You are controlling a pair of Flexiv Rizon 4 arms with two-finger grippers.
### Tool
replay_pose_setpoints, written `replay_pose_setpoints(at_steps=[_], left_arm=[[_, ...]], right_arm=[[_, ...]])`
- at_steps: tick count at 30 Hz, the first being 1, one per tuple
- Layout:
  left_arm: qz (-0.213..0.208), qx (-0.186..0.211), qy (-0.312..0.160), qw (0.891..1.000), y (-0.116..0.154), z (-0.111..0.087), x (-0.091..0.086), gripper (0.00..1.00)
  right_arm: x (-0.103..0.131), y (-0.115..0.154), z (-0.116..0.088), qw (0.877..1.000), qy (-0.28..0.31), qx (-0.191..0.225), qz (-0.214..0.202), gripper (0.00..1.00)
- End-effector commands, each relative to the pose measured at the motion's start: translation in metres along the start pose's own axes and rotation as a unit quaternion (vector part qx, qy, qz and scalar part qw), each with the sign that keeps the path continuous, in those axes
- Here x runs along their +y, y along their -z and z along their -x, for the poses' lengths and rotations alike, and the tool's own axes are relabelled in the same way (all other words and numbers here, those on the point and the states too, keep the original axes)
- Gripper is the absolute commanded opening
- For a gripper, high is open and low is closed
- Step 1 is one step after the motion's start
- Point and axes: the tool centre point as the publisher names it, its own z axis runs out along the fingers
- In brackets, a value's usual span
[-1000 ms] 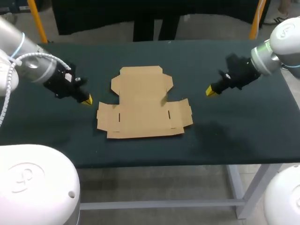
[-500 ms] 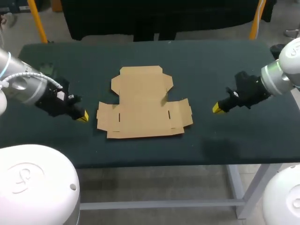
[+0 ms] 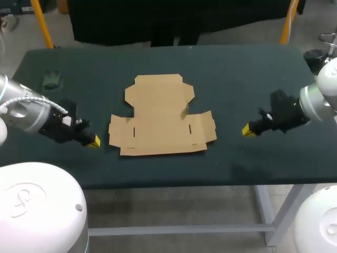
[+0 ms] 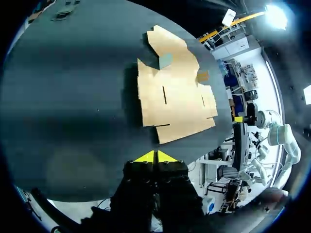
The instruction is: Assemble the packaging by folding the flat box into shape, placing the metal phone stand inside, and closing the box properly
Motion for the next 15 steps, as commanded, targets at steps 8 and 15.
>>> replay_pose_setpoints(at_steps=[8, 15], left_arm=[[0.008, -0.002, 0.006, 1.0, -0.0058, 0.0031, -0.0036, 0.0], [0.011, 0.002, 0.006, 1.0, -0.0092, 0.0037, -0.0073, 0.0]], right_arm=[[-0.0011, -0.0028, 0.0043, 1.0, 0.0, 0.005, -0.002, 0.0], [-0.0011, -0.0028, 0.0043, 1.0, 0.0, 0.005, -0.002, 0.0]])
